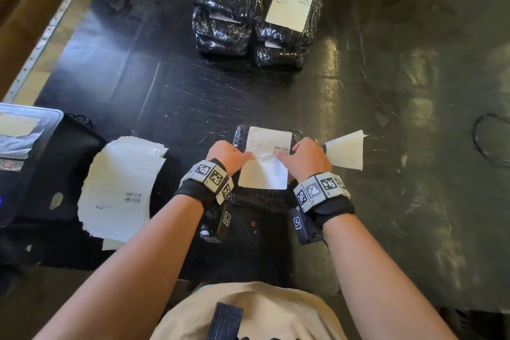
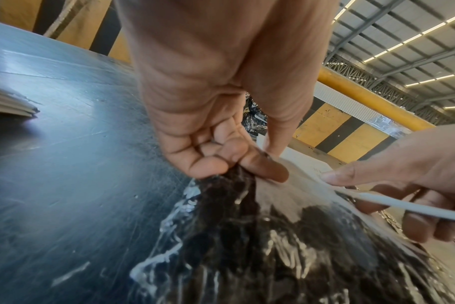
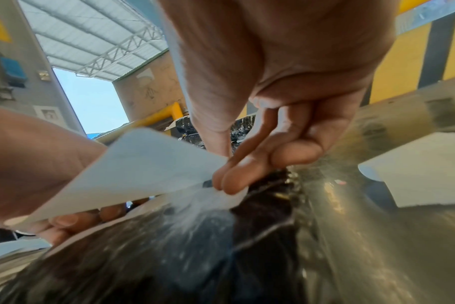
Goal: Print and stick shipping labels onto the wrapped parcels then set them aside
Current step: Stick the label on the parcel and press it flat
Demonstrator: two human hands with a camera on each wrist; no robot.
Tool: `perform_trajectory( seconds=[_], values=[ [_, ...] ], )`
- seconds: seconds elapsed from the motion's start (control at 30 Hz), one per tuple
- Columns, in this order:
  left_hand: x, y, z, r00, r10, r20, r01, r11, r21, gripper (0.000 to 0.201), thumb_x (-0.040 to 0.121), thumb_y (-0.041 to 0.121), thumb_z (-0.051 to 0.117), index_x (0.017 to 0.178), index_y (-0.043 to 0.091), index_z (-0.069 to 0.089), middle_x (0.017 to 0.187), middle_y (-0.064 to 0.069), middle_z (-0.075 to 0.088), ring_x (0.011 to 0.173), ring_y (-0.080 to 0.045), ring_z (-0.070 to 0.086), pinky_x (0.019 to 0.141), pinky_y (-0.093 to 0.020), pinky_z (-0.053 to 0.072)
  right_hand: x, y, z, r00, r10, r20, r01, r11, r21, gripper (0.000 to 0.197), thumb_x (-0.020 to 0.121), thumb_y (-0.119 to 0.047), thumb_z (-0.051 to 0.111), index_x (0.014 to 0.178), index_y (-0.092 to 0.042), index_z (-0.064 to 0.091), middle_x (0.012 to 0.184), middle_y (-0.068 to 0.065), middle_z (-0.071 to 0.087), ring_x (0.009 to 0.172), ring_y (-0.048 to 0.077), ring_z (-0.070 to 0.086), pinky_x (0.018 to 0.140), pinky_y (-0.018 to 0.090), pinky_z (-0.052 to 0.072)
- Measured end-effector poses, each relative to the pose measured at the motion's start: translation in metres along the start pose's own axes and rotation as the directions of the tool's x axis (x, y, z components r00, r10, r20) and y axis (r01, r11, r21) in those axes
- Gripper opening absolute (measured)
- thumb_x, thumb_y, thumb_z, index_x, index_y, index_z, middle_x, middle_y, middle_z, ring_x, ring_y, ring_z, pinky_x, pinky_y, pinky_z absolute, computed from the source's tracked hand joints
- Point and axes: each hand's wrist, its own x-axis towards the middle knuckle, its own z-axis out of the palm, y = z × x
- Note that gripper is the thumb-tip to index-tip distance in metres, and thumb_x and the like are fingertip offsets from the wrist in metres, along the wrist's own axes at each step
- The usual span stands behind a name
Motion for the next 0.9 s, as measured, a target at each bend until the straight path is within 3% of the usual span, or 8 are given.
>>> perform_trajectory(
  seconds=[0.13,0.23,0.4,0.53,0.6,0.67,0.8,0.9],
  values=[
    [0.0,0.001,0.0,1.0,-0.005,0.011,0.005,1.0,0.01,0.039,0.09,0.044,0.06,0.089,0.006,0.067,0.069,-0.004,0.058,0.058,-0.013,0.055,0.064,-0.024,0.05,0.002,-0.002,0.002,1.0,-0.01,0.001,0.01,0.999,-0.049,0.048,0.077,-0.062,0.065,0.087,-0.015,0.065,0.075,0.001,0.069,0.066,0.021,0.068,0.065,0.031,0.055],
    [-0.001,0.001,0.001,1.0,-0.007,0.018,0.007,1.0,0.005,0.036,0.089,0.043,0.061,0.083,0.008,0.064,0.068,-0.003,0.057,0.058,-0.013,0.054,0.065,-0.026,0.051,0.002,-0.001,0.002,1.0,-0.001,0.021,0.002,0.998,-0.065,0.048,0.077,-0.063,0.063,0.084,-0.016,0.065,0.075,0.001,0.069,0.065,0.021,0.068,0.068,0.035,0.058],
    [-0.005,0.004,0.002,0.999,0.017,0.029,-0.018,0.999,0.033,0.032,0.089,0.042,0.061,0.076,0.012,0.06,0.068,-0.001,0.056,0.06,-0.011,0.054,0.056,-0.021,0.043,-0.008,-0.006,-0.008,0.999,0.022,0.024,-0.016,0.975,-0.222,0.049,0.081,-0.066,0.057,0.082,-0.017,0.057,0.079,-0.001,0.061,0.073,0.022,0.059,0.064,0.029,0.045],
    [-0.009,0.006,0.002,0.998,0.049,0.033,-0.052,0.993,0.102,0.035,0.091,0.044,0.058,0.081,0.01,0.063,0.069,0.0,0.057,0.066,-0.013,0.056,0.059,-0.022,0.043,-0.014,0.009,-0.014,0.996,0.072,0.046,-0.054,0.949,-0.31,0.069,0.074,-0.083,0.046,0.074,-0.016,0.064,0.07,-0.002,0.067,0.065,0.019,0.064,0.056,0.026,0.041],
    [-0.01,0.006,0.001,0.998,0.049,0.029,-0.052,0.99,0.131,0.037,0.091,0.046,0.058,0.076,0.012,0.06,0.069,0.0,0.056,0.065,-0.013,0.056,0.057,-0.022,0.042,-0.019,0.023,-0.017,0.996,0.084,0.039,-0.069,0.952,-0.299,0.072,0.072,-0.085,0.045,0.087,-0.016,0.061,0.076,-0.002,0.065,0.069,0.019,0.062,0.06,0.028,0.042],
    [-0.012,0.007,0.0,0.999,0.049,0.02,-0.051,0.988,0.147,0.039,0.09,0.049,0.057,0.076,0.012,0.057,0.075,-0.003,0.06,0.064,-0.012,0.056,0.055,-0.02,0.041,-0.025,0.033,-0.017,0.995,0.082,0.061,-0.068,0.976,-0.208,0.068,0.074,-0.079,0.052,0.108,-0.02,0.05,0.093,-0.003,0.062,0.081,0.02,0.06,0.068,0.031,0.043],
    [-0.02,-0.001,-0.001,0.999,0.025,-0.032,-0.02,0.988,0.151,0.05,0.084,0.058,0.06,0.102,0.011,0.057,0.094,-0.005,0.063,0.074,-0.014,0.057,0.062,-0.025,0.044,-0.039,0.039,-0.008,0.99,0.004,0.139,-0.025,0.988,0.155,0.072,0.082,-0.051,0.067,0.137,-0.026,0.028,0.134,0.004,0.053,0.116,0.027,0.056,0.091,0.039,0.045],
    [-0.031,-0.013,0.001,0.997,0.037,-0.065,-0.035,0.999,0.037,0.059,0.079,0.056,0.067,0.117,0.016,0.045,0.111,-0.005,0.055,0.091,-0.017,0.057,0.073,-0.031,0.048,-0.043,0.039,0.004,0.989,-0.079,0.121,0.042,0.959,0.279,0.081,0.084,-0.044,0.069,0.146,-0.028,0.019,0.148,0.002,0.042,0.13,0.024,0.046,0.103,0.041,0.04]
  ],
)
